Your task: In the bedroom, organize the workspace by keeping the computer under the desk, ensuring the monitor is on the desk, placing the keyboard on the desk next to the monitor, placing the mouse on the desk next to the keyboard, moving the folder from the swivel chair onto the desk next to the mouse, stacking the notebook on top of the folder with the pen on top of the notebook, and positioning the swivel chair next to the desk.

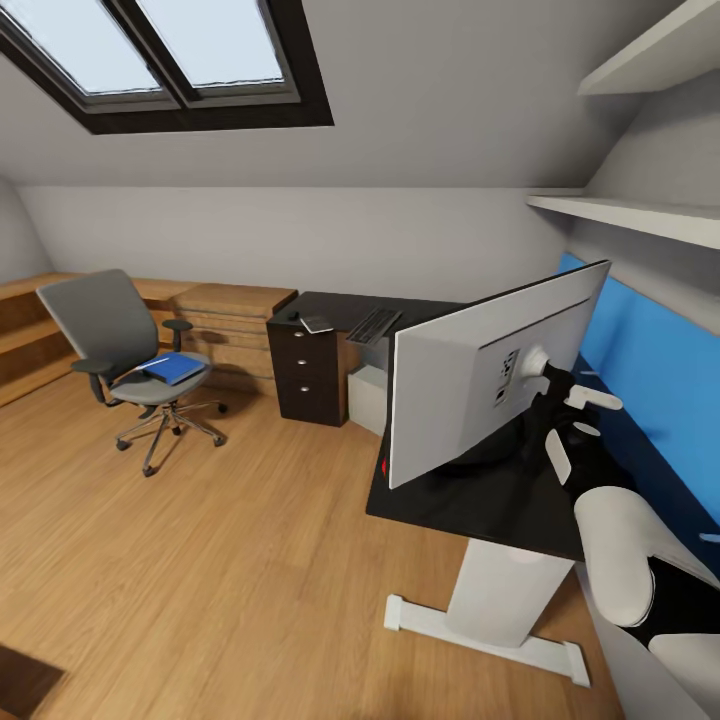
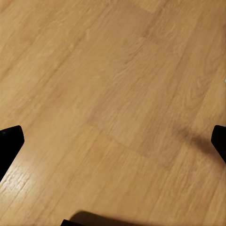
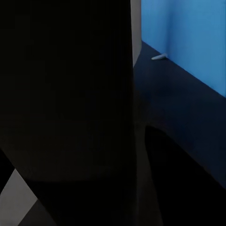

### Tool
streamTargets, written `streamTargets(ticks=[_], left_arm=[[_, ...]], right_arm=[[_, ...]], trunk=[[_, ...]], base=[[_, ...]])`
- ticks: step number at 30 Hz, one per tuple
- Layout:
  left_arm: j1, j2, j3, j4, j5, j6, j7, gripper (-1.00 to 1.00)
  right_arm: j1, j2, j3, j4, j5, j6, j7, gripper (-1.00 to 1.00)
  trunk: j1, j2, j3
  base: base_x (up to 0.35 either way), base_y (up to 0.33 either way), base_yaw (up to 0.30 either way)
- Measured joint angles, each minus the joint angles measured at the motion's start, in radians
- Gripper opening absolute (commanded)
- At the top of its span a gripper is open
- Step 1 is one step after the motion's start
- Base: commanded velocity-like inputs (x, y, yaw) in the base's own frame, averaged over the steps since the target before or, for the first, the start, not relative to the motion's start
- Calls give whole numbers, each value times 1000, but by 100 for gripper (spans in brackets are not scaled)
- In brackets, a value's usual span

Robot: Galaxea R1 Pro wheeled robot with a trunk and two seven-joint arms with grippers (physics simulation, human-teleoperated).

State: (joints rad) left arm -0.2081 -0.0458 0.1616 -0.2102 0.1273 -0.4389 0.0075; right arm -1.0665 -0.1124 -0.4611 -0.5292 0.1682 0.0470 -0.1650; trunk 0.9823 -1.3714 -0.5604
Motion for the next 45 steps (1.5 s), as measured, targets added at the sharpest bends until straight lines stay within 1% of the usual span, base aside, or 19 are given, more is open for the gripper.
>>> streamTargets(ticks=[5, 7, 11, 14, 19, 23, 28, 42, 45], left_arm=[[0, 1, 1, 0, 1, 0, 0, 100], [0, 1, 1, 1, 1, 0, 0, 100], [0, 1, 2, 1, 2, 0, 0, 100], [0, 1, 2, 1, 3, 0, 0, 100], [0, 2, 2, 1, 3, 0, 0, 100], [0, 1, 2, 2, 2, 0, 0, 100], [0, 1, 2, 2, 3, 0, 0, 100], [0, 1, 2, 2, 3, 0, 0, 100], [0, 1, 2, 2, 3, 0, 0, 100]], right_arm=[[0, 0, -3, 7, -3, -1, 2, -100], [-1, 0, -2, 11, 2, -2, 3, -100], [-1, -15, -4, 15, -1, -2, 15, -100], [-1, -22, -4, 16, -4, -1, 12, -100], [-1, -41, -4, 20, -20, 0, 2, -100], [-1, -51, -3, 27, -21, 0, 18, -100], [-1, -55, -4, 31, -18, -1, 32, -100], [-1, -55, -4, 27, -24, -1, 27, -100], [-1, -54, -4, 33, -17, -2, 23, -100]], trunk=[[0, 0, 0], [0, 0, 0], [0, 0, 0], [0, 0, 0], [0, 0, 0], [-2, 0, 0], [-2, 0, 0], [-1, 0, 0], [-5, 0, 0]], base=[[106, -115, 0], [65, -61, 0], [28, -26, 0], [8, -8, 0], [6, -6, 0], [83, -105, 0], [71, -76, 0], [7, -6, 0], [97, 0, 0]])
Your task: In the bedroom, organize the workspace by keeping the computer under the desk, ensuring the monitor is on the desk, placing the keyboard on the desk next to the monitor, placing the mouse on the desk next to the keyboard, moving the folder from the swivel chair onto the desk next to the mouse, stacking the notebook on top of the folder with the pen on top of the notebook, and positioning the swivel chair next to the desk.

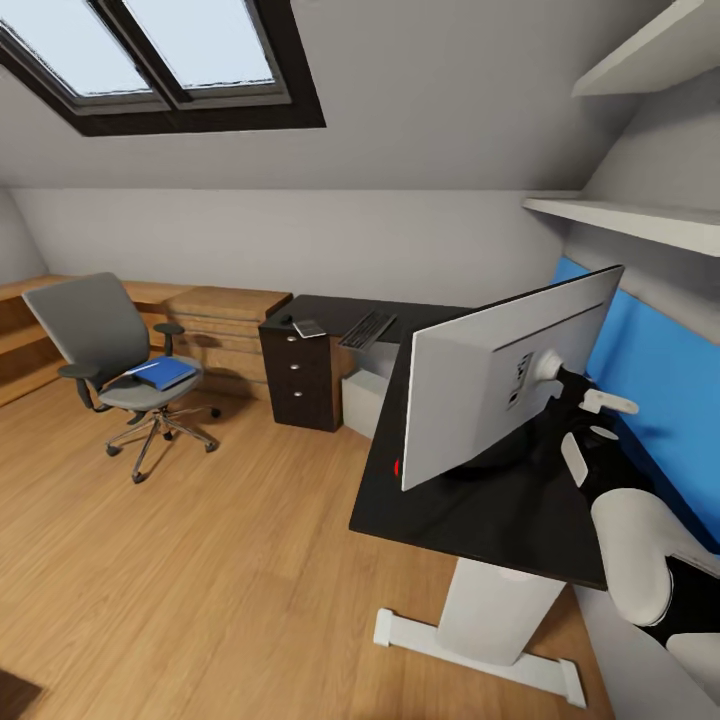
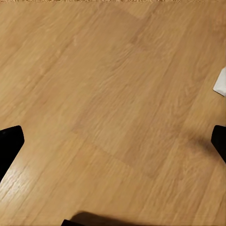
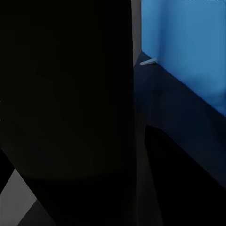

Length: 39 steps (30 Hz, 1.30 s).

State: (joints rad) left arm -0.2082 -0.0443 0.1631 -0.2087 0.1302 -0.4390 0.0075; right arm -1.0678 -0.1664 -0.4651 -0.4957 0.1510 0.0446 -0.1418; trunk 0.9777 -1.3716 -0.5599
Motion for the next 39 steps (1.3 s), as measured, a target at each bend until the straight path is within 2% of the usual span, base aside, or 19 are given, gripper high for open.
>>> streamTargets(ticks=[3, 39], left_arm=[[0, 0, 0, 0, -1, -1, 0, 100], [0, 0, 0, 0, 0, -1, 0, 100]], right_arm=[[1, 1, 5, 19, 9, 0, -19, -100], [0, -1, 0, 20, 16, 0, -22, -100]], trunk=[[-13, 0, 0], [-12, 0, 0]], base=[[218, 0, 0], [49, 0, 0]])
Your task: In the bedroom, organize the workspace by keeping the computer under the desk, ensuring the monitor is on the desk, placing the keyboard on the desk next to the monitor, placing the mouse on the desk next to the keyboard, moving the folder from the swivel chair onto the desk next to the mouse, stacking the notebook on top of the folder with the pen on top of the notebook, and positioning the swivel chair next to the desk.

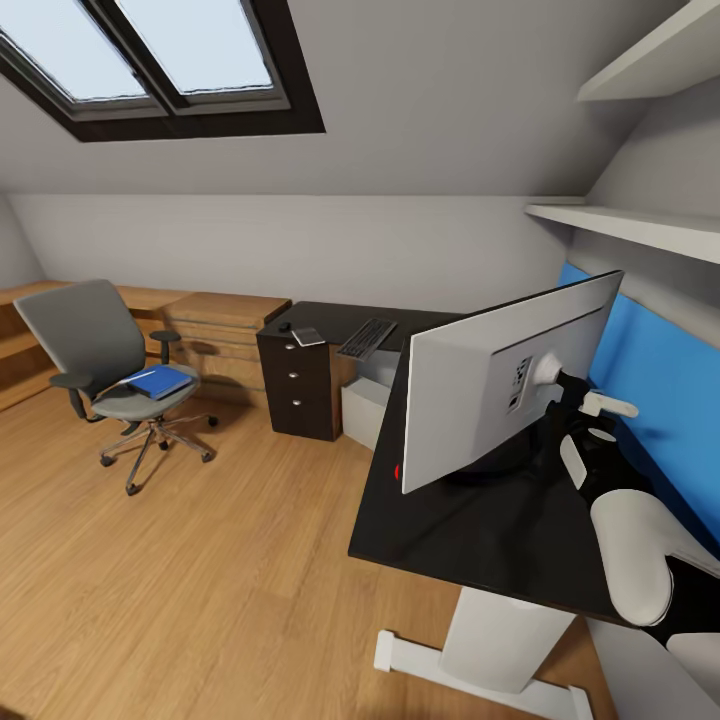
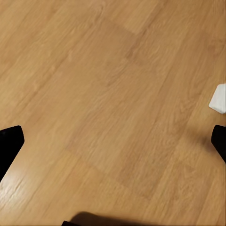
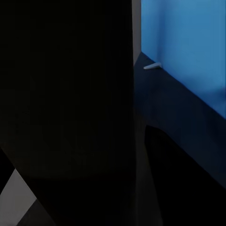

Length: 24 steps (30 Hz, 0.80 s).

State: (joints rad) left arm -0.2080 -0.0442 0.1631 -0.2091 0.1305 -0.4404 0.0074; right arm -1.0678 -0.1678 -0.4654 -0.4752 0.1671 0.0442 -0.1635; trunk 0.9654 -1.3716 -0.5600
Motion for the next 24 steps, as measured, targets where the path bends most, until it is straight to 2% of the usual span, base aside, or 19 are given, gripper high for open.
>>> streamTargets(ticks=[18, 24], left_arm=[[0, 0, 0, 0, -1, 0, 0, 100], [0, 0, 0, 0, -1, 0, 0, 100]], right_arm=[[0, 0, -4, -5, 0, 0, 0, -100], [0, -2, -1, 11, 5, 0, -1, -100]], trunk=[[2, 0, 0], [-7, 0, 0]], base=[[70, 47, 0], [102, 2, 0]])
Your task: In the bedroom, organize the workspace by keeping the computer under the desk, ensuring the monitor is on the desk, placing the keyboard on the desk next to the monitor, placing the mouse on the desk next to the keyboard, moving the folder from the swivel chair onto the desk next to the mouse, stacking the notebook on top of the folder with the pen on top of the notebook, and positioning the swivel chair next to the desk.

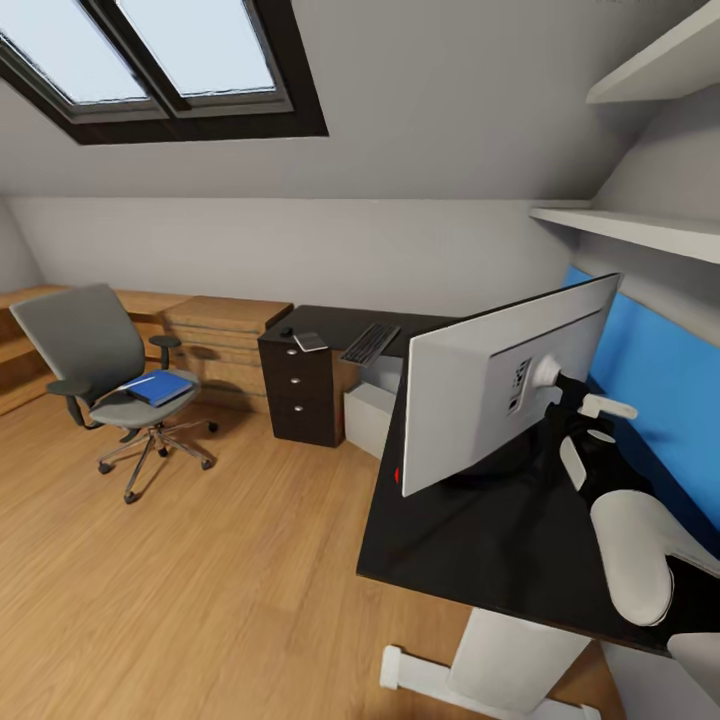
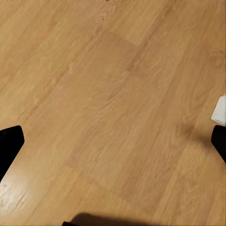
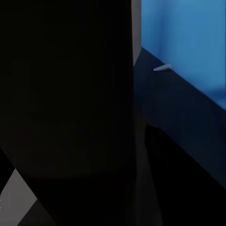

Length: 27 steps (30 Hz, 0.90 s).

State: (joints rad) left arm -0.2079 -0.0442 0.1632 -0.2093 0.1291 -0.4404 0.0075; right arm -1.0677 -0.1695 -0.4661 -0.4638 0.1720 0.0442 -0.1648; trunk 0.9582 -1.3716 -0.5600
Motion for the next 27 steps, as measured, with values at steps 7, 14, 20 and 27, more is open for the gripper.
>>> streamTargets(ticks=[7, 14, 20, 27], left_arm=[[0, 0, 0, 0, 0, 0, 0, 100], [0, 0, 0, 1, -1, 0, 0, 100], [0, 0, 0, 1, 0, 0, 0, 100], [0, -1, 0, 1, 0, 0, 0, 100]], right_arm=[[0, 0, 1, -12, -6, 0, 1, -100], [0, 2, 0, -19, -10, 0, 10, -100], [0, 2, 0, -35, -23, 1, 44, -100], [0, 1, 0, -34, -29, -4, 48, -100]], trunk=[[8, 0, 0], [12, 0, 0], [22, 0, 0], [24, 0, 0]], base=[[102, 0, 0], [9, -82, 0], [1, -170, 0], [0, -26, 0]])
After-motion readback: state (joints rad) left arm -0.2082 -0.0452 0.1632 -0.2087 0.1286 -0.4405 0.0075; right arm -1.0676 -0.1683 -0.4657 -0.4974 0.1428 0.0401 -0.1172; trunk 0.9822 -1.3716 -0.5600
